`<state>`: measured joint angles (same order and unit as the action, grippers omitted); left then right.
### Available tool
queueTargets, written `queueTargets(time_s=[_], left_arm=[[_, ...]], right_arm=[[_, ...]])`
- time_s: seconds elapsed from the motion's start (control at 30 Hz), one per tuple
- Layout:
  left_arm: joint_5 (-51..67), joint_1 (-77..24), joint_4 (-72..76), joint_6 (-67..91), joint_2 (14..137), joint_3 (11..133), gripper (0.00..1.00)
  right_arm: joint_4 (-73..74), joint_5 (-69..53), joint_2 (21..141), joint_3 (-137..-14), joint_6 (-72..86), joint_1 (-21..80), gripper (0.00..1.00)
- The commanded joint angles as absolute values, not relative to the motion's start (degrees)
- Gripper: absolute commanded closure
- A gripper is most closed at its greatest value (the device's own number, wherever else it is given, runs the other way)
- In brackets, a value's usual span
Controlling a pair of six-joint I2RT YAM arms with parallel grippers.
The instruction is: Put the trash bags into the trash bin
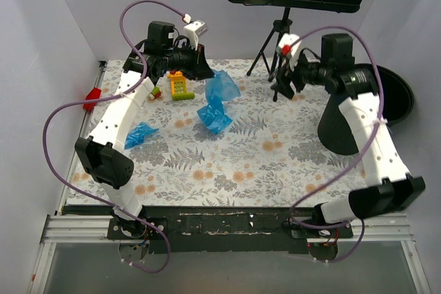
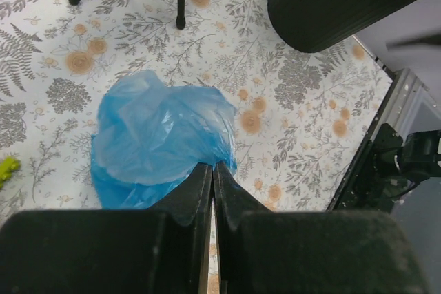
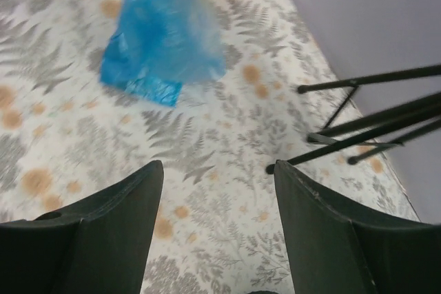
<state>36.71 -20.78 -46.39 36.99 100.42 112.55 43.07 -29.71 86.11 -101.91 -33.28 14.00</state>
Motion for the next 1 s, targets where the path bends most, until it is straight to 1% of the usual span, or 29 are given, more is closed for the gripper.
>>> queueTargets(time_s=[0.0,0.07,0.13,0.23,0.43,0.77,0.97], left_arm=[[41.0,-20.0,-46.4,40.4,96.9,114.6,1.0],[41.6,-19.8,-46.8,40.1,96.9,115.6,1.0],[42.8,-19.6,-47.6,39.2,96.9,117.1,1.0],[44.8,-19.4,-49.0,37.0,96.3,119.3,1.0],[46.1,-19.2,-52.0,33.0,94.4,123.2,1.0],[45.2,-19.2,-52.5,28.4,89.6,124.5,1.0],[43.5,-19.2,-57.3,26.0,90.8,131.3,1.0]], right_arm=[[41.6,-41.0,74.5,-88.3,-47.7,18.2,0.25],[38.8,-39.6,72.7,-82.3,-49.2,20.3,0.24],[32.0,-38.3,71.8,-77.6,-47.6,21.4,0.23],[23.8,-37.4,73.2,-74.3,-44.6,22.6,0.23],[9.3,-37.7,79.5,-73.5,-35.6,22.9,0.23],[-16.4,-42.9,86.6,-74.1,-11.9,22.9,0.23],[-27.5,-44.9,90.9,-75.1,-4.3,22.9,0.25]])
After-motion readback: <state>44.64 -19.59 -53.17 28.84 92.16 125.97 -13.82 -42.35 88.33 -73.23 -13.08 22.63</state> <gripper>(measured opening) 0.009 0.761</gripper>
